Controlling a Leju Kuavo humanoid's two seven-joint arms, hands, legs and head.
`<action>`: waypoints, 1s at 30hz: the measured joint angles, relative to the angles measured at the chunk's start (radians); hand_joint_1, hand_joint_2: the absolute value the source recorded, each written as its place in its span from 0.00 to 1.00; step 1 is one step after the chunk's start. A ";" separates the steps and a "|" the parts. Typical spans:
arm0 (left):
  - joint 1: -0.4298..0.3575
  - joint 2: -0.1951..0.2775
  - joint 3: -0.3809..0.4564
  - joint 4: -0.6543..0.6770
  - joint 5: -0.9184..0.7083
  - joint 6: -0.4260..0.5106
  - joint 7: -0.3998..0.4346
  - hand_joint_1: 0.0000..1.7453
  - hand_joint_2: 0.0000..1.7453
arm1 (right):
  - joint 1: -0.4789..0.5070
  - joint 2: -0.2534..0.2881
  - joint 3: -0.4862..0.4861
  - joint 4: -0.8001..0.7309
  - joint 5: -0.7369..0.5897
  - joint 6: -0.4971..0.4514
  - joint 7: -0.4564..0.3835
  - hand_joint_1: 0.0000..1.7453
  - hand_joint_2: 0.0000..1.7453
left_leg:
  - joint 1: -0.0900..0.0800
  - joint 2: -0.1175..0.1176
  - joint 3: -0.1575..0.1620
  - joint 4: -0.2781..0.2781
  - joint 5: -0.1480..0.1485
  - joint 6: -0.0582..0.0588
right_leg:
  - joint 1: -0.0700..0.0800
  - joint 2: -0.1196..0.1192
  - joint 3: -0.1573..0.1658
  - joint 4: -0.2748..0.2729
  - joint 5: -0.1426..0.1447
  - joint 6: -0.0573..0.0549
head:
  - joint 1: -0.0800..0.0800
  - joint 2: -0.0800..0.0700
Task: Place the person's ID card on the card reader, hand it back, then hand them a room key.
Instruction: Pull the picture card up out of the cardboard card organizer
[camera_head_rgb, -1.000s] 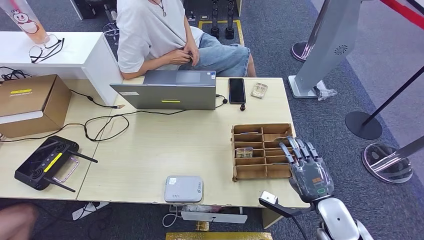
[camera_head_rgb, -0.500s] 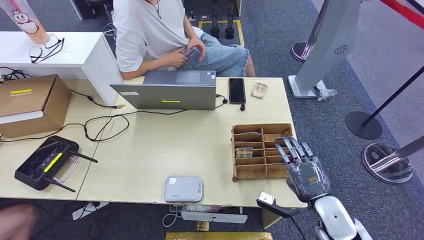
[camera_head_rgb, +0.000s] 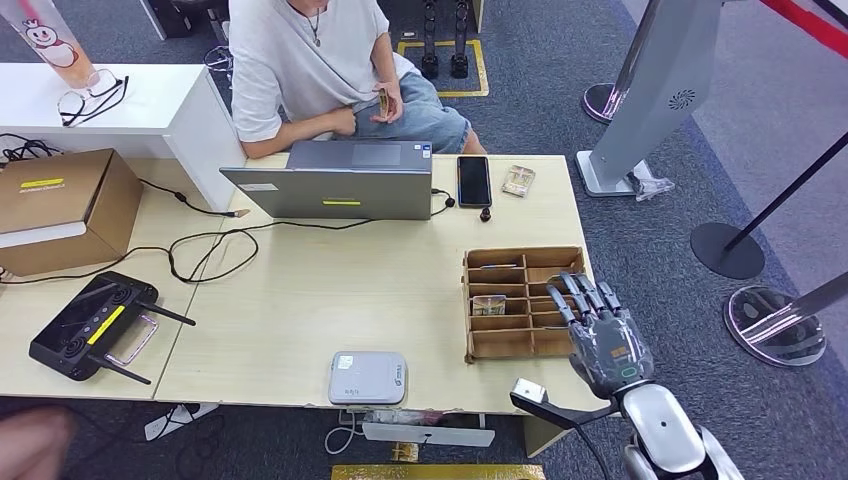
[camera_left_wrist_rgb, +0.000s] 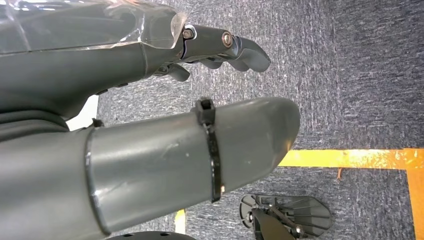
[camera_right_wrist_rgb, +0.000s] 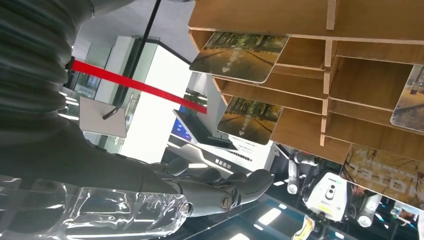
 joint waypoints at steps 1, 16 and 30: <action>-0.001 0.000 0.000 0.000 0.000 0.000 0.000 0.00 0.00 | -0.002 0.000 0.001 0.004 0.000 0.001 0.001 0.07 1.00 | 0.000 0.000 0.000 0.000 0.000 0.000 | 0.000 0.000 0.000 0.000 0.000 0.000 | 0.000 0.000; -0.005 0.000 -0.001 0.000 -0.007 -0.003 -0.008 0.00 0.00 | -0.013 0.000 0.008 0.034 0.001 0.002 0.006 0.22 1.00 | 0.000 0.000 0.000 0.000 0.000 0.000 | 0.000 0.000 0.000 0.000 0.000 0.000 | 0.000 0.000; -0.005 0.000 -0.001 0.000 -0.008 -0.006 -0.008 0.00 0.00 | -0.013 0.000 0.008 0.038 0.000 0.002 0.009 0.46 1.00 | 0.000 0.000 0.000 0.000 0.000 0.000 | 0.000 0.000 0.000 0.000 0.000 0.000 | 0.000 0.000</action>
